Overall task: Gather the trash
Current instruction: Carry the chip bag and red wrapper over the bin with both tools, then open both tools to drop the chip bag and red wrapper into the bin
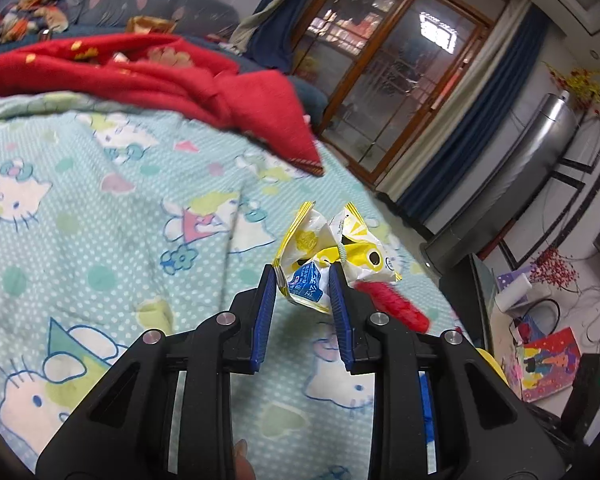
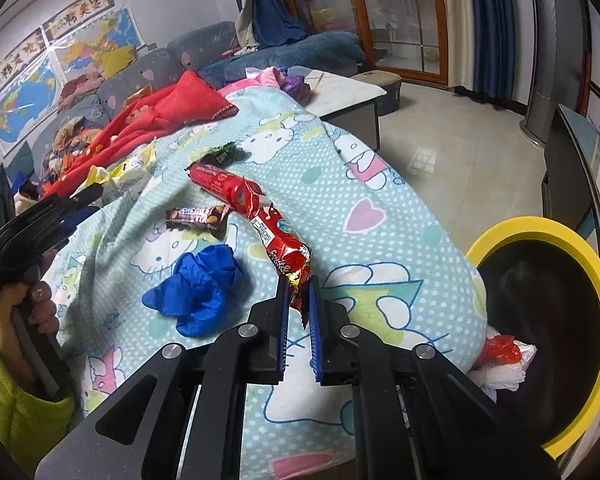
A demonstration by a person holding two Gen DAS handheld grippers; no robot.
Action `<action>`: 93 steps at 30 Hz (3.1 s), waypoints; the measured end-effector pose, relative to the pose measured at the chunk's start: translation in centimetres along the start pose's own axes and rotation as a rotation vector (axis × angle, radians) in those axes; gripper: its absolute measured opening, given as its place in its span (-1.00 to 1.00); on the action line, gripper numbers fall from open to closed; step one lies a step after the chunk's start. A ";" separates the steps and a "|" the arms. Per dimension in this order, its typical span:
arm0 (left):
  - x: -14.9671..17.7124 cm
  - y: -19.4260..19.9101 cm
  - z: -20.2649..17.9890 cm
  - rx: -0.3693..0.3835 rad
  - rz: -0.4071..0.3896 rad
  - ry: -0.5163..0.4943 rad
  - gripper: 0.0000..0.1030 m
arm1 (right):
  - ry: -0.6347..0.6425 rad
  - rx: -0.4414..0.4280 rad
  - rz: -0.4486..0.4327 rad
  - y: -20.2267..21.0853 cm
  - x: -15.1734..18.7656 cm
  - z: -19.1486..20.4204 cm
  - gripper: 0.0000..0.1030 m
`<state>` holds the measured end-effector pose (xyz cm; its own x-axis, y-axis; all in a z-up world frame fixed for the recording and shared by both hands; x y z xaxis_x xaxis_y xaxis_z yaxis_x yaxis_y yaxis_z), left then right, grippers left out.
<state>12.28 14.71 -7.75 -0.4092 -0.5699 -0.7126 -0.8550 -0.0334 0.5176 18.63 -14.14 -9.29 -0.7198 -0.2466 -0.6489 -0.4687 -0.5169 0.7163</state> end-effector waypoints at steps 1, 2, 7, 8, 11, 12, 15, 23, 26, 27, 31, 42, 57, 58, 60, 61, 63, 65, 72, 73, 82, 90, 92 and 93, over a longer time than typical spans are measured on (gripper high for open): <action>-0.1 0.3 -0.5 0.012 -0.004 -0.009 -0.60 | -0.001 -0.001 -0.004 0.1 -0.1 0.1 -0.82; -0.2 0.5 -0.8 0.020 -0.007 -0.017 -0.60 | -0.001 -0.002 -0.009 0.3 -0.2 0.1 -0.82; -0.2 1.5 -3.0 0.061 -0.021 -0.061 -0.60 | 0.000 -0.001 -0.037 1.5 -0.5 0.3 -0.82; -0.2 1.7 -3.6 0.071 -0.024 -0.072 -0.60 | -0.002 -0.001 -0.044 1.8 -0.6 0.2 -0.82; 0.1 2.2 -5.0 0.095 -0.026 -0.107 -0.60 | -0.006 0.003 -0.062 2.3 -0.8 0.2 -0.82; 0.2 2.3 -5.5 0.103 -0.026 -0.116 -0.60 | -0.009 0.003 -0.066 2.5 -1.0 0.2 -0.82; 0.7 2.5 -6.8 0.130 -0.021 -0.143 -0.60 | -0.021 0.008 -0.083 3.2 -1.2 -0.3 -0.82; 2.3 2.9 -10.4 0.194 -0.001 -0.224 -0.60 | -0.072 0.027 -0.118 4.7 -1.3 -1.8 -0.82; 2.8 3.1 -11.4 0.210 0.002 -0.247 -0.60 | -0.095 0.035 -0.132 5.3 -1.3 -2.5 -0.82; 2.9 3.0 -11.6 0.212 0.003 -0.251 -0.60 | -0.104 0.039 -0.136 5.5 -1.3 -2.8 -0.82; 3.3 3.2 -12.4 0.226 0.008 -0.269 -0.60 | -0.133 0.052 -0.150 6.0 -1.3 -3.8 -0.82; 4.9 3.2 -14.9 0.265 0.033 -0.331 -0.60 | -0.209 0.098 -0.200 7.9 -1.1 -6.7 -0.82; 7.5 2.6 -17.7 0.301 0.077 -0.412 -0.60 | -0.319 0.161 -0.235 9.2 -0.1 -10.9 -0.82; 7.7 2.5 -17.9 0.302 0.080 -0.417 -0.60 | -0.326 0.165 -0.237 9.3 0.0 -11.3 -0.82; 8.1 2.4 -18.2 0.307 0.089 -0.429 -0.60 | -0.342 0.173 -0.239 9.5 0.2 -11.9 -0.82; 8.3 2.4 -18.4 0.308 0.092 -0.434 -0.60 | -0.349 0.176 -0.240 9.6 0.2 -12.1 -0.82; 8.7 2.3 -18.8 0.312 0.100 -0.446 -0.60 | -0.365 0.183 -0.241 9.7 0.5 -12.7 -0.82; 9.1 2.1 -19.2 0.316 0.107 -0.457 -0.60 | -0.381 0.192 -0.243 9.9 0.7 -13.4 -0.82; 10.8 1.5 -21.2 0.335 0.135 -0.522 -0.60 | -0.430 0.218 -0.245 10.3 1.5 -15.5 -0.82; 11.1 1.4 -21.6 0.338 0.140 -0.533 -0.60 | -0.439 0.222 -0.245 10.4 1.7 -15.9 -0.82; 13.4 0.3 -24.4 0.357 0.176 -0.620 -0.60 | -0.505 0.246 -0.247 10.7 2.9 -18.5 -0.82; 16.4 -1.1 -26.8 0.360 0.230 -0.729 -0.60 | -0.561 0.259 -0.241 11.1 3.9 -20.7 -0.82; 17.3 -1.5 -27.2 0.363 0.254 -0.750 -0.60 | -0.571 0.260 -0.241 11.2 4.1 -21.1 -0.82; 17.7 -1.7 -27.4 0.363 0.265 -0.758 -0.60 | -0.576 0.261 -0.239 11.2 4.2 -21.3 -0.82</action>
<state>15.22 -17.80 -8.27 -0.5996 0.1807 -0.7796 -0.6975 0.3596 0.6198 21.26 -38.45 -9.48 -0.7054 0.3636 -0.6084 -0.7049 -0.2705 0.6557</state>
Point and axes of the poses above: each gripper's, at about its wrist camera, not at the fingertips, and y roughly against the way its jaws point, z to its left, x to its underside, the point moved 1 cm from there along -y, roughly the way its jaws point, and after that the axes turned 1 degree about -x, right-handed, at the moved point
